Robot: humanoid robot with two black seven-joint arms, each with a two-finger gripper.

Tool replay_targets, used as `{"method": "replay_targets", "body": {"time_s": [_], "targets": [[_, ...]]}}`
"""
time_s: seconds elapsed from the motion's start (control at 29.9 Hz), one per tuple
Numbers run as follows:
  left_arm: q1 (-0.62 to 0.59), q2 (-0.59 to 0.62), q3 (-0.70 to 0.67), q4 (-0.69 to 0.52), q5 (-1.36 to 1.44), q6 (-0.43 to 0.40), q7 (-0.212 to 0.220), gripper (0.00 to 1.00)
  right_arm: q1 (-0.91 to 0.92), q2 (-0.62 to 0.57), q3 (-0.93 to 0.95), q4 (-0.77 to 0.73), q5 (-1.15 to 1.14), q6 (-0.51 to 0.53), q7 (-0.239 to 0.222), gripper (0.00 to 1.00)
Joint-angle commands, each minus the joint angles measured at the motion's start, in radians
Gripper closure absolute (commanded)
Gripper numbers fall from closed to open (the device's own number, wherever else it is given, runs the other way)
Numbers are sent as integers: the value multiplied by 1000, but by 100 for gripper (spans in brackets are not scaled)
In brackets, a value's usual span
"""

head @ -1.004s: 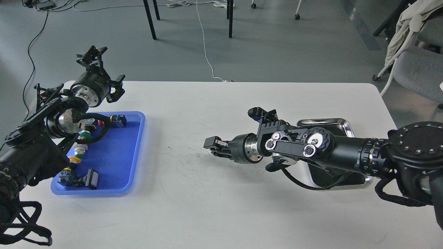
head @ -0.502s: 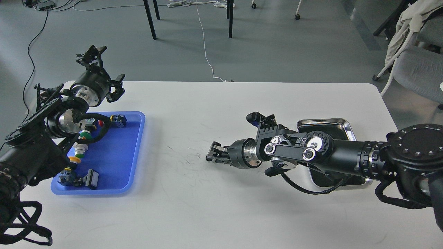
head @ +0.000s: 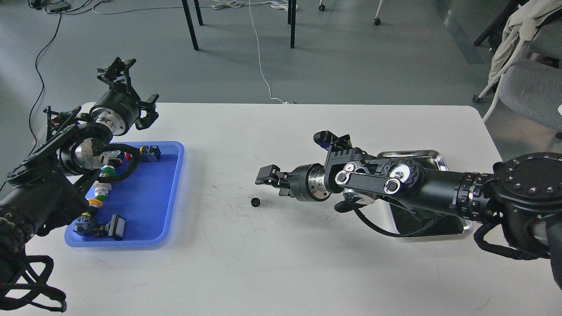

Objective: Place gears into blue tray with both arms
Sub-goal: 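Retract the right arm and swing the left gripper toward the part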

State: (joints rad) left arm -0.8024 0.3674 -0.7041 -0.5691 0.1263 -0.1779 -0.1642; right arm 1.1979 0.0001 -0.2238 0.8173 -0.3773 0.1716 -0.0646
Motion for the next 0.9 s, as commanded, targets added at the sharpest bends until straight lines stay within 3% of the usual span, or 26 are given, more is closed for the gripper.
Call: {"method": "replay_targets", "body": {"time_s": [0.0,0.17,0.4,0.54,0.67,0.87], "targets": [[-1,-1,2,0,1,2,0,2,14,0,99,-82,1,3,0,15],[-4,-1,3,0,7,2,2,2,25,0,303,-211,1,6,-1,10],[-18,-13,5,-5,13,0,8,2,20,-17,728,-342,11,0,0,8],[-23,-27,5,-40,65,-6,12,2,-53,-202,967,-339,165,14,-6,8],[-28,-28,5,-145,205,2,17,2,-162,-406,1084,-304,418,60,-11,8],[32,-5,38,-409,537,67,12,2,-493,-578,1192,-81,548,187,-11,6]]}}
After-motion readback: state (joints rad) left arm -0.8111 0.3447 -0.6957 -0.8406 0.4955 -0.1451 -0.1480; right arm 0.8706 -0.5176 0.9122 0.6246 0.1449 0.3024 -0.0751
